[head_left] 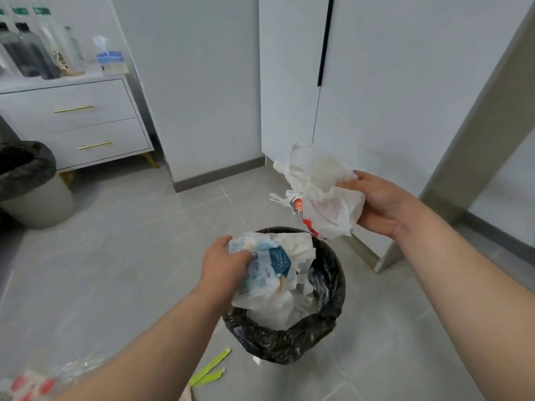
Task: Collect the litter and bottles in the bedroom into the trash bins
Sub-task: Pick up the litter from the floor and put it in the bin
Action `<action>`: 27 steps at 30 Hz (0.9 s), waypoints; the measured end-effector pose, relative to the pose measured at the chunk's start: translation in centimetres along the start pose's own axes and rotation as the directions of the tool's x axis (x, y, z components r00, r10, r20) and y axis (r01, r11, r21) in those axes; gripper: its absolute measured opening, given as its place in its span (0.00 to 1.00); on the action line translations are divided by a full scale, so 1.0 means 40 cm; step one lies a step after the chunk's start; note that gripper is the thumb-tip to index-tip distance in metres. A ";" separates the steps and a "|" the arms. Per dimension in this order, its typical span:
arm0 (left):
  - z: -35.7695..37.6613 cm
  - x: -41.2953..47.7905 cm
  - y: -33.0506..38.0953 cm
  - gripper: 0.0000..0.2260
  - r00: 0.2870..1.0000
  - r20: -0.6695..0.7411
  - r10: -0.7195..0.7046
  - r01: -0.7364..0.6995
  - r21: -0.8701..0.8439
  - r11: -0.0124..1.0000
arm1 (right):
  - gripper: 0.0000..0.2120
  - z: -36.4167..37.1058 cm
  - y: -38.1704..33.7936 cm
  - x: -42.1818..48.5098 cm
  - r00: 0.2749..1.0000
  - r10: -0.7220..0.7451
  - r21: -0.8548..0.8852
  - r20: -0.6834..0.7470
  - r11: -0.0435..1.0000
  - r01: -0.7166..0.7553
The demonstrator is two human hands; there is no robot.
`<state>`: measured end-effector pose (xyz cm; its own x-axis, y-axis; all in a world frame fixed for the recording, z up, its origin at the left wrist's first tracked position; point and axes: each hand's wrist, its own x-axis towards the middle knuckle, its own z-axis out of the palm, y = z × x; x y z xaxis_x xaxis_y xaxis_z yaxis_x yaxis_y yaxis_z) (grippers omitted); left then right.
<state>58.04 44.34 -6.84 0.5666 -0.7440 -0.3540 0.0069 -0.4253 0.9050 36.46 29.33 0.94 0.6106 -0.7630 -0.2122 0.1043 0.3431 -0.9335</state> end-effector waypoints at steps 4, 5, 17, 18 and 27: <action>0.097 0.032 -0.044 0.16 0.994 0.063 -0.085 0.084 0.018 0.996 | 0.24 -0.022 0.023 0.014 0.998 0.020 -0.002 -0.056 1.000 -0.020; 0.110 0.034 -0.057 0.17 0.995 0.063 -0.083 0.079 0.061 0.995 | 0.24 -0.020 0.029 0.019 0.998 0.029 -0.004 -0.054 1.000 -0.030; -0.044 -0.022 -0.192 0.38 0.922 0.343 0.181 -0.387 0.786 0.481 | 0.14 0.033 0.107 0.021 0.982 0.142 -0.470 -0.127 0.863 -0.186; -0.046 -0.021 -0.211 0.41 0.915 0.384 0.125 -0.394 0.780 0.487 | 0.13 0.048 0.127 0.021 0.980 0.145 -0.602 -0.133 0.774 -0.196; -0.050 -0.005 -0.279 0.47 0.890 0.369 0.266 -0.443 0.568 0.694 | 0.45 0.119 0.425 0.094 0.960 0.280 -0.998 -0.025 -0.060 -0.009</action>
<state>59.49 50.27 -16.37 0.2020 -0.9660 -0.1612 -0.7141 -0.2580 0.6508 44.28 34.90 -14.37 0.5953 -0.6497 -0.4727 -0.7952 -0.5608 -0.2307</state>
